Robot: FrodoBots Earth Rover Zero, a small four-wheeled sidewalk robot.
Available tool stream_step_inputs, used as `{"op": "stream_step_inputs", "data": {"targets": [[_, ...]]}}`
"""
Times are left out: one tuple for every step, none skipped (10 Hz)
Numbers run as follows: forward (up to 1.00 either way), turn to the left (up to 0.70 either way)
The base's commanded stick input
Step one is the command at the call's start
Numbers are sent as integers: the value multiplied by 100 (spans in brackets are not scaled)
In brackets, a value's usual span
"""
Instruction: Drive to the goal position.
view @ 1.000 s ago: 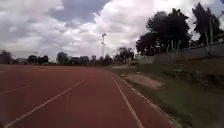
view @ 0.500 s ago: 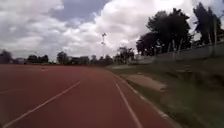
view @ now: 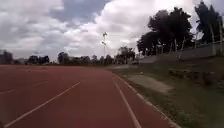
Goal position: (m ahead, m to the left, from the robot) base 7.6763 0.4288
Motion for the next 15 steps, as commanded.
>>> {"op": "stream_step_inputs", "data": {"targets": [[60,15],[60,15],[60,14],[60,12],[60,6],[60,0],[60,0],[60,0],[60,0],[60,0],[60,0],[60,0],[60,0],[60,0],[60,0]]}}
